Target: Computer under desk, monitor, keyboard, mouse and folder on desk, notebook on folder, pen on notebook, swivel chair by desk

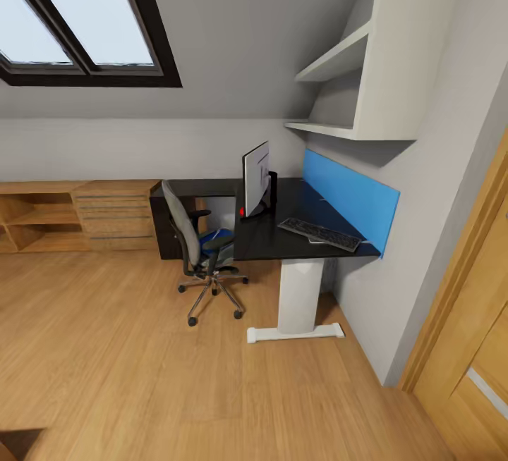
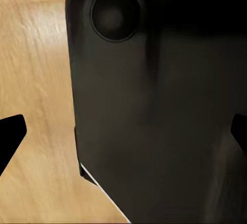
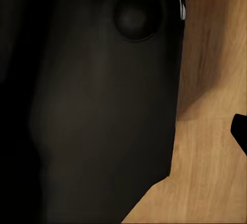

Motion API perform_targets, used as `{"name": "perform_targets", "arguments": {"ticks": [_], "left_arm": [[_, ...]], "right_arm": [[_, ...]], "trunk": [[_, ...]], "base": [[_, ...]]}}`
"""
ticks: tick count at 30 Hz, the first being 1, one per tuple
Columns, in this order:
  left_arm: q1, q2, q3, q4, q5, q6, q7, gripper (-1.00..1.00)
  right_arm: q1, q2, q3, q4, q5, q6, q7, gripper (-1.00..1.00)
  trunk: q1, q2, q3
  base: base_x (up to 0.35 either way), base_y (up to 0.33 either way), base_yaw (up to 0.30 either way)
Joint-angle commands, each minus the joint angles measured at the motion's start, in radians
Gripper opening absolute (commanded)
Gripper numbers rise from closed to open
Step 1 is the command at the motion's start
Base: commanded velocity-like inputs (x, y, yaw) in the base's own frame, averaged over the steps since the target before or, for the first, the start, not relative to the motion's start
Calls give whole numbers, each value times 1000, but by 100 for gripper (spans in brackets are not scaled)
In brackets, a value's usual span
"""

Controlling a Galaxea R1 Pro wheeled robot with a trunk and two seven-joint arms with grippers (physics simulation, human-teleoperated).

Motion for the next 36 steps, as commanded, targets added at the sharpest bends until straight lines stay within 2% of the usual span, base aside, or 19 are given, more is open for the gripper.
{"name": "perform_targets", "arguments": {"ticks": [1, 3, 5, 8, 11, 14, 22, 36], "left_arm": [[-2, 6, 6, -6, 6, -6, -4, 100], [-1, -5, 17, -17, 17, -17, -3, 100], [-1, -6, 22, -28, 28, -28, -3, 100], [0, -23, 5, -45, 16, -45, -2, 100], [0, -40, -4, -38, -1, -28, 0, 100], [0, -44, -7, -26, -10, -11, 1, 100], [0, -46, -8, -22, -11, 16, 2, 100], [0, -46, -8, -21, -11, 16, 4, 100]], "right_arm": [[6, 6, 1, -6, 0, -6, -6, 100], [12, 17, 1, -17, 1, -17, -17, 100], [12, 28, 1, -28, 1, -28, -28, 100], [1, 44, 0, -45, 3, -45, -40, 100], [-3, 35, 0, -32, 4, -39, -23, 100], [-4, 32, 0, -15, 4, -22, -7, 100], [-4, 31, 0, -7, 5, 22, 10, 100], [-4, 31, 0, -6, 5, 23, 11, 100]], "trunk": [[-4, 7, 3], [-11, 21, 9], [-19, 35, 15], [-31, 56, 25], [-42, 77, 34], [-54, 98, 43], [-84, 154, 68], [-138, 252, 112]], "base": [[0, 0, 0], [0, 0, 0], [0, 0, 0], [0, 0, 0], [0, 0, 0], [0, 0, 0], [0, 0, 0], [0, 0, 0]]}}
